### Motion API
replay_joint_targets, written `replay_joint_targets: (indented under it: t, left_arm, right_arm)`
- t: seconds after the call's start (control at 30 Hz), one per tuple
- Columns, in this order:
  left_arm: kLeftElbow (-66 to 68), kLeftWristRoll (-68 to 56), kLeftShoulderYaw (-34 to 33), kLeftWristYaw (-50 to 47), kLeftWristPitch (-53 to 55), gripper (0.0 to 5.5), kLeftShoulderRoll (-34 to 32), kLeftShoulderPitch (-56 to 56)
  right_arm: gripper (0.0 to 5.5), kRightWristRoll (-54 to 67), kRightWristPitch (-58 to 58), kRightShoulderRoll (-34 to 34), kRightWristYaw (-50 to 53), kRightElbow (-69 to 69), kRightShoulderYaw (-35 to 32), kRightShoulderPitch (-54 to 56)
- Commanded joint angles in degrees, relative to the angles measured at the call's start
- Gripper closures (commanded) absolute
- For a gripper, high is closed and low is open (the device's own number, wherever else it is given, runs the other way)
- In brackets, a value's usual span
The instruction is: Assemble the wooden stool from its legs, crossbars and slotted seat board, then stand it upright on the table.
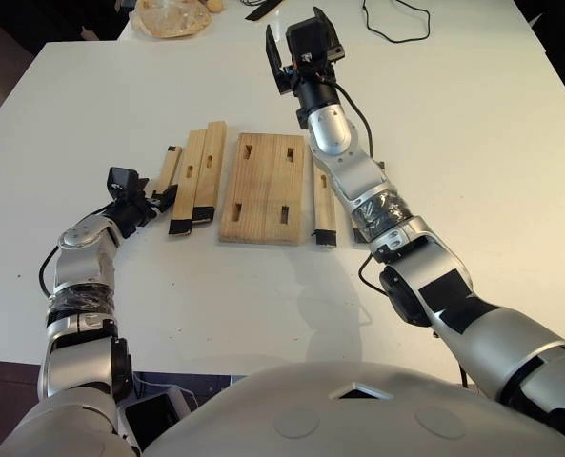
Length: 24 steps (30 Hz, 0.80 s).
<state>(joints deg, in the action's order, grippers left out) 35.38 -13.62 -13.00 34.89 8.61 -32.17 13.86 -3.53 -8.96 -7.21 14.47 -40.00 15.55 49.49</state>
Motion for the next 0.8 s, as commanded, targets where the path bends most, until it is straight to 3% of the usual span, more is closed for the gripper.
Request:
replay_joint_targets:
  t: [0.03,0.4,0.63,0.8]
  left_arm:
    - [2.91,2.87,2.14,-2.79,4.1,1.62,0.85,-1.41]
    - [7.09,3.38,3.55,-5.84,4.78,3.18,0.96,2.36]
    - [8.23,2.84,4.23,-4.37,4.93,4.17,1.43,4.09]
    - [7.49,1.42,2.44,-5.83,4.09,4.19,1.88,5.71]
  right_arm:
    - [1.7,-0.55,-0.25,-7.01,0.38,-0.65,-0.32,1.14]
    - [1.7,0.63,-0.81,-6.82,1.65,-2.11,-2.14,2.01]
    - [1.7,4.08,-1.49,-6.47,2.38,-2.7,-7.03,1.83]
    - [1.7,8.29,0.65,-5.21,-0.14,1.49,-10.32,-0.47]
